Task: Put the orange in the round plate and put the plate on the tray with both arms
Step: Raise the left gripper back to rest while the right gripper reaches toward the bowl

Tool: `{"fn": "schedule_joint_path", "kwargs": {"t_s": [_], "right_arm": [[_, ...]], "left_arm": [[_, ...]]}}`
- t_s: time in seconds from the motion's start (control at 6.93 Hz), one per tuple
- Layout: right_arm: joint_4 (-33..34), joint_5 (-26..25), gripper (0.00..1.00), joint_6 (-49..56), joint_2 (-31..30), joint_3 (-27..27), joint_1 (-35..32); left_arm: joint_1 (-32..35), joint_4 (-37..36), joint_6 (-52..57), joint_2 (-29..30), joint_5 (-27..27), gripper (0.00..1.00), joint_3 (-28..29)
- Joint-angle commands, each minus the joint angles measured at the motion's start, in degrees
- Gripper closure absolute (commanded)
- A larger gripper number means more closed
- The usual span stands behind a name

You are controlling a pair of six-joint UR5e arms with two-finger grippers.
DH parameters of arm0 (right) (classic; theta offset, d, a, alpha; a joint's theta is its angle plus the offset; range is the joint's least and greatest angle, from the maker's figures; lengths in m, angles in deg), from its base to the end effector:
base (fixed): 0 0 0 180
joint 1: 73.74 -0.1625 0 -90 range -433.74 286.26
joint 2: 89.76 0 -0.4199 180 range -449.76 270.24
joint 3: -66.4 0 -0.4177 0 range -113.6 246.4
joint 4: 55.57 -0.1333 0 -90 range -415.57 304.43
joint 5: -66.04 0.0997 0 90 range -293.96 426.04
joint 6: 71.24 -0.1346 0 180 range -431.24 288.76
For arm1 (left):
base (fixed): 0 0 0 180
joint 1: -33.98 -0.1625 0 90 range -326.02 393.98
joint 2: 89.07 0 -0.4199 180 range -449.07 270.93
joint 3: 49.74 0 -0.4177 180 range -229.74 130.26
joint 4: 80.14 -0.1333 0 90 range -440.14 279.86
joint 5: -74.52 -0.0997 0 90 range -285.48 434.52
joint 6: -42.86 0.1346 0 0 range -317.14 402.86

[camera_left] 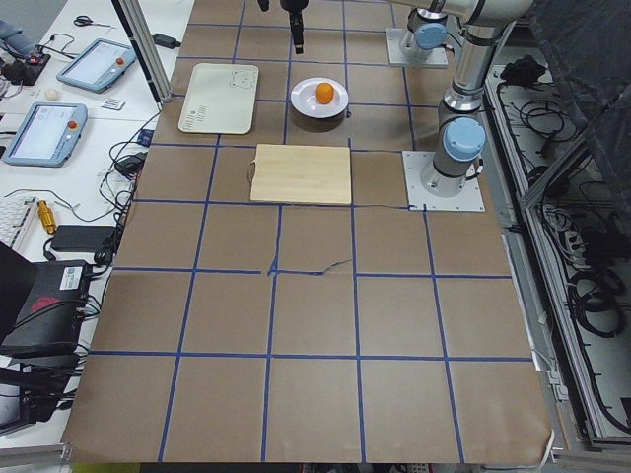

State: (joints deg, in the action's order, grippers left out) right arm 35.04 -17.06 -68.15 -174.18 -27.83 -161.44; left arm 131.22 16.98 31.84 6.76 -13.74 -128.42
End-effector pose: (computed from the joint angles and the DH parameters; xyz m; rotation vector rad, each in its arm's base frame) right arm 0.1281 -0.5350 0.3614 -0.0061 3.0051 0.2330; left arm -0.2061 -0.5325 0.4829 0.1034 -3.1140 -0.0513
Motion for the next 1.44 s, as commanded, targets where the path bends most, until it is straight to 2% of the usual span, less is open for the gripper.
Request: {"fn": "schedule_joint_path", "kwargs": {"t_s": [0.0, 0.14, 0.29, 0.72, 1.01, 1.3], "right_arm": [[11.7, 8.1, 0.0, 0.2, 3.8, -8.0, -0.1], [19.7, 16.1, 0.0, 0.1, 5.3, -13.5, 0.0], [25.0, 21.3, 0.0, -0.2, 6.8, -17.3, -0.1], [36.1, 27.6, 0.0, 0.5, 14.2, -20.2, -0.1], [37.2, 32.5, 0.02, 1.8, 16.9, -21.3, -0.3], [39.8, 33.2, 0.03, 1.9, 17.7, -22.8, -0.6]], "left_arm": [[-4.8, -7.7, 9.3, -2.0, -3.9, 0.0, -2.8], [-5.5, -10.3, 9.5, -3.5, -3.8, 0.0, -5.9], [-5.5, -15.0, 9.1, -4.2, -3.9, 0.0, -8.1], [-5.8, -15.6, 8.6, -5.0, -3.2, 0.0, -8.9], [-5.9, -15.6, 8.7, -5.0, -3.2, 0.0, -8.8], [-6.1, -15.6, 9.1, -5.0, -3.2, 0.0, -8.6]]}}
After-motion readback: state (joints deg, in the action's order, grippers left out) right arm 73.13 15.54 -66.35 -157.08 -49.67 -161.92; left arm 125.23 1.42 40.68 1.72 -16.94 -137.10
